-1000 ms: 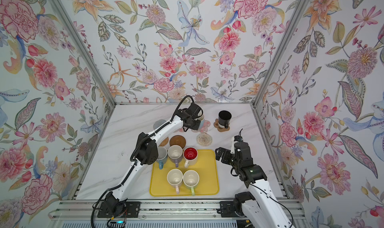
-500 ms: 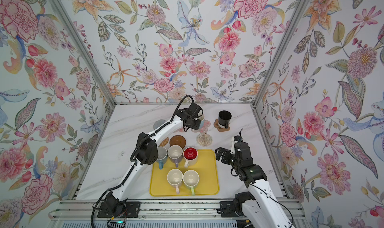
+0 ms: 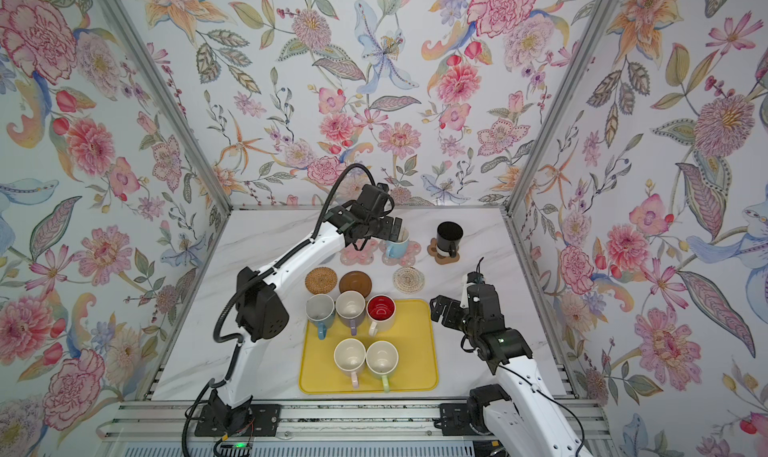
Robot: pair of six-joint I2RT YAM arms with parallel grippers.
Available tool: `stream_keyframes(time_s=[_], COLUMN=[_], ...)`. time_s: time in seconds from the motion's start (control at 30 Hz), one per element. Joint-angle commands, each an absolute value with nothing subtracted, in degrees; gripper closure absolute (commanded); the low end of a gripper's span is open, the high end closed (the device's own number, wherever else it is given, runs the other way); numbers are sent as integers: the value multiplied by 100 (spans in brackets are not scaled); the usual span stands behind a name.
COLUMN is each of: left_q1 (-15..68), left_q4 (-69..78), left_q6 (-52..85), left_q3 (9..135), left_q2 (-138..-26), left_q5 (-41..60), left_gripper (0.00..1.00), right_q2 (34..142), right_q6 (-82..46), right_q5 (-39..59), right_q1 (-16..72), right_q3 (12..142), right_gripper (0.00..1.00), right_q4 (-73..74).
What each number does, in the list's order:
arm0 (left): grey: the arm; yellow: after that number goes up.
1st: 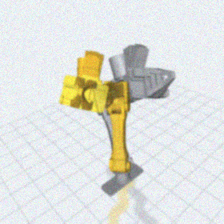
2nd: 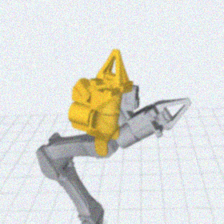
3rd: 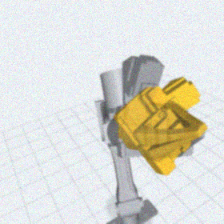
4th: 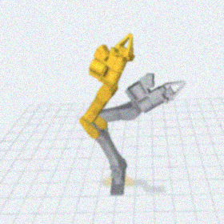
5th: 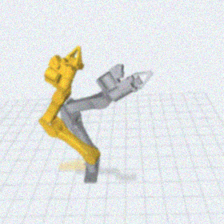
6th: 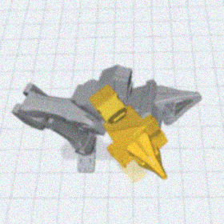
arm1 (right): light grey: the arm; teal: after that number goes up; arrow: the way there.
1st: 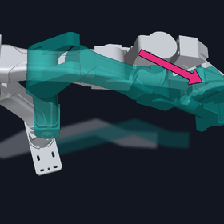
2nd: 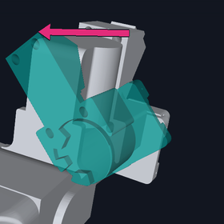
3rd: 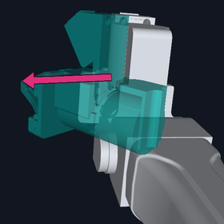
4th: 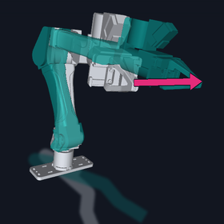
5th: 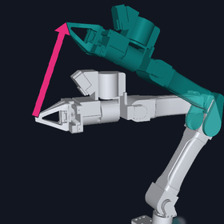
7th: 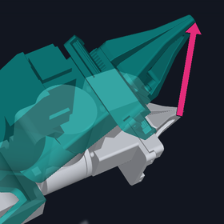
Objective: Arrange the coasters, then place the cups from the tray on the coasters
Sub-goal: 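Open the left gripper and lift it out of the light blue mug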
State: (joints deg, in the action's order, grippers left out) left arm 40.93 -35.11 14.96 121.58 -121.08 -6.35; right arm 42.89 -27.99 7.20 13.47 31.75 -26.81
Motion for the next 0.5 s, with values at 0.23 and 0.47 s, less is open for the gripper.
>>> stream_keyframes(time_s=[0.23, 0.47], left_q1=[4070, 3980], left_q4=[-202, 91], left_q6=[1466, 2172], left_q3=[6450, 4197], left_q2=[-7250, -5265], left_q5=[-2231, -2975], left_gripper=[1, 1], right_q2=[4735, 5092], right_q6=[-2956, -2995], right_q5=[738, 582], right_q1=[1490, 1880], right_q3=[3398, 3784], right_gripper=[1, 1], right_q4=[-2409, -2597])
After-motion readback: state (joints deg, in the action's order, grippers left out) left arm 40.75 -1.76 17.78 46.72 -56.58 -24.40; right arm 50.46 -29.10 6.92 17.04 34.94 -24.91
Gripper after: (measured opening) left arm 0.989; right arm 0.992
